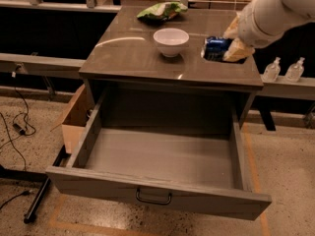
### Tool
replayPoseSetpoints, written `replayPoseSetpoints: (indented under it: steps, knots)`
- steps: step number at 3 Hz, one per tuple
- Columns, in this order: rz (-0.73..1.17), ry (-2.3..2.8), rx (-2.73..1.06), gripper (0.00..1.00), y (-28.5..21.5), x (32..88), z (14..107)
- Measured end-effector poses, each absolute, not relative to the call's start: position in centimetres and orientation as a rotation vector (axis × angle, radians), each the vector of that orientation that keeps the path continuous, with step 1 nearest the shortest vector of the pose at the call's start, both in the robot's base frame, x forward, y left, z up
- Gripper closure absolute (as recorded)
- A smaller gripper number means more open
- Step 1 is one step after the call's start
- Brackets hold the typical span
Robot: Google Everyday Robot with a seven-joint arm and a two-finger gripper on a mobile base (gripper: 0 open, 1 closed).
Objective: Pick pepsi can from top drawer and place on counter
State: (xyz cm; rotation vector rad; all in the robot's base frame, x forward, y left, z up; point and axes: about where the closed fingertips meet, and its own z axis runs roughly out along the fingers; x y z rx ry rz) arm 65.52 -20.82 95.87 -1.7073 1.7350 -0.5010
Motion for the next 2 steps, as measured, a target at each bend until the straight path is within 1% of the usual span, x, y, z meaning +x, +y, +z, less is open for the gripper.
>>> replayPoseSetpoints:
  steps: [1,2]
  knots:
    - [-0.513,1.744,-1.725,1.00,-20.7,69.1,96.6]
    - [-0.466,1.770,-1.754,1.00,-20.4,72.1,95.8]
